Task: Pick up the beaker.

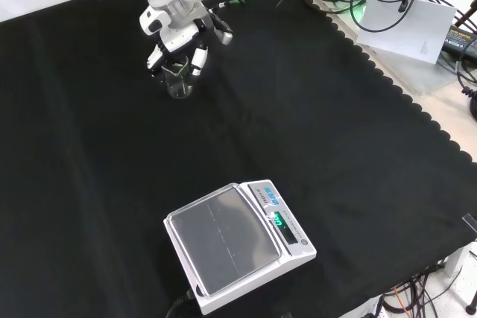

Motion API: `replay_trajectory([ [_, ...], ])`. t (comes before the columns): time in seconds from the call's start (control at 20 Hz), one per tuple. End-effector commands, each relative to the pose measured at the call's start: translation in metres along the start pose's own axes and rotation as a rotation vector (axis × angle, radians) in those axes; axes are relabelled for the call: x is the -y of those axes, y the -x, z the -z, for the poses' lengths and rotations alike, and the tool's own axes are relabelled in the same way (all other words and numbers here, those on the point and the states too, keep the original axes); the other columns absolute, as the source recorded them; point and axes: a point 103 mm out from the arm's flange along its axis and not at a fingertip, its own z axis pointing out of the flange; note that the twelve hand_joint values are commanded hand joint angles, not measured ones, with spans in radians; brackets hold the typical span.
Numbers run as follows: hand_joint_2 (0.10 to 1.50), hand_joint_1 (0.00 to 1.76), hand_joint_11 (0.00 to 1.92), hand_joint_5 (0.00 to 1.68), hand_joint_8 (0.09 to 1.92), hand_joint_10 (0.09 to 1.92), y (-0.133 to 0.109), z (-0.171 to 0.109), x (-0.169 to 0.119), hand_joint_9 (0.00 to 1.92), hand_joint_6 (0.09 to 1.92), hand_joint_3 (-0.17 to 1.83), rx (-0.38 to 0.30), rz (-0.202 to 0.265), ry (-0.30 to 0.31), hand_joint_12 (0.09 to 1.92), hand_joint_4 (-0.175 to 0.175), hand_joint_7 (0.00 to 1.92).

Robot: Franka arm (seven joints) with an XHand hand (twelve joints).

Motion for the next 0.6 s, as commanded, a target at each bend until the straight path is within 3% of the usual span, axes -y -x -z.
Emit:
replay_trajectory([
  [0.05,1.3,1.12,1.19,0.58,1.56,1.44,0.0,0.008,0.001,1.0,1.55,-0.01,-0.003,0.002,0.012,1.01,-0.017,0.71],
  [0.6,1.31,1.12,1.19,0.6,1.57,1.46,-0.008,0.08,0.021,1.03,1.51,-0.01,0.037,0.015,0.105,1.06,-0.015,0.72],
])
